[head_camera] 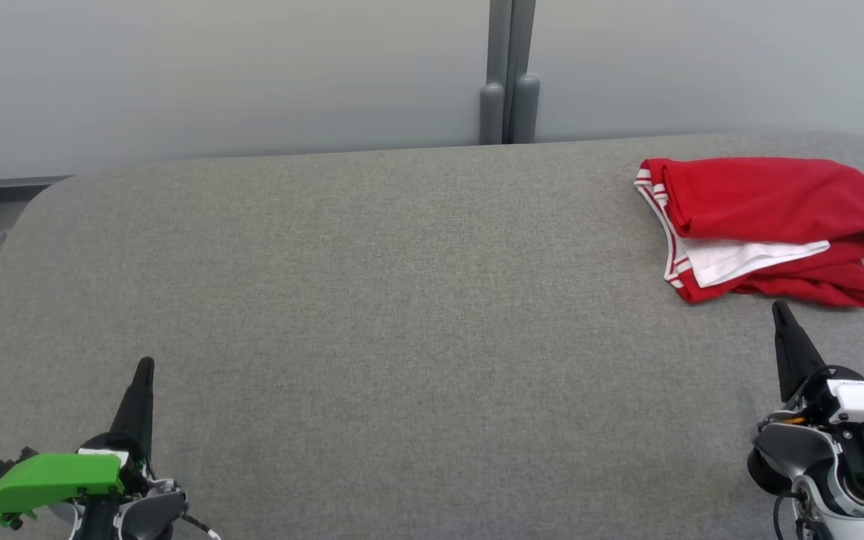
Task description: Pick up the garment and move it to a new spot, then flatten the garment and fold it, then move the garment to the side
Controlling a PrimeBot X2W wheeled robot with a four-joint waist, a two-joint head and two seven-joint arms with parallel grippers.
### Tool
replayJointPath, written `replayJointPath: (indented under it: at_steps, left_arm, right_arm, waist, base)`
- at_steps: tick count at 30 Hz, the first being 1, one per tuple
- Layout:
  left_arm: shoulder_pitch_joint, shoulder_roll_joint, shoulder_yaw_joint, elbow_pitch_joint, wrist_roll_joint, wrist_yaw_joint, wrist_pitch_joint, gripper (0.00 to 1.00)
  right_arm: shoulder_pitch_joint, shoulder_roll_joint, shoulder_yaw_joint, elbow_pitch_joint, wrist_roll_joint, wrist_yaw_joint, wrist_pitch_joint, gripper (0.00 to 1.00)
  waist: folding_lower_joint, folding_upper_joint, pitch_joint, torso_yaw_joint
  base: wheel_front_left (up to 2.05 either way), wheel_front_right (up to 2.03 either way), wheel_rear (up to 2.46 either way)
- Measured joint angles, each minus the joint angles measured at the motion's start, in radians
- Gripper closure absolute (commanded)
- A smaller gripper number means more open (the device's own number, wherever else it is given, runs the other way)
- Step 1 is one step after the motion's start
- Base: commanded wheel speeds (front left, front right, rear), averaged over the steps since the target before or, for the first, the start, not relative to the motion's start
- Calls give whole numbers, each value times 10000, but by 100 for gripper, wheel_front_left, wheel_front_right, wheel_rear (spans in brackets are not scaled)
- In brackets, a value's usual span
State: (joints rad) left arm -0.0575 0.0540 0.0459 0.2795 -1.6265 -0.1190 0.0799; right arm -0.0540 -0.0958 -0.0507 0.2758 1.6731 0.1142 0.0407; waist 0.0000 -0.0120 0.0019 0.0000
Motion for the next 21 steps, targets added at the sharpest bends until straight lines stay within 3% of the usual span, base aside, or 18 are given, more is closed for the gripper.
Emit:
replayJointPath:
  at_steps: [21]
  left_arm:
    - [-18,0,17,6,0,0,0,100]
  right_arm:
    - [-2,6,-19,10,0,2,42,100]
  waist:
    - [0,0,0,0]
  base:
    - [0,0,0]
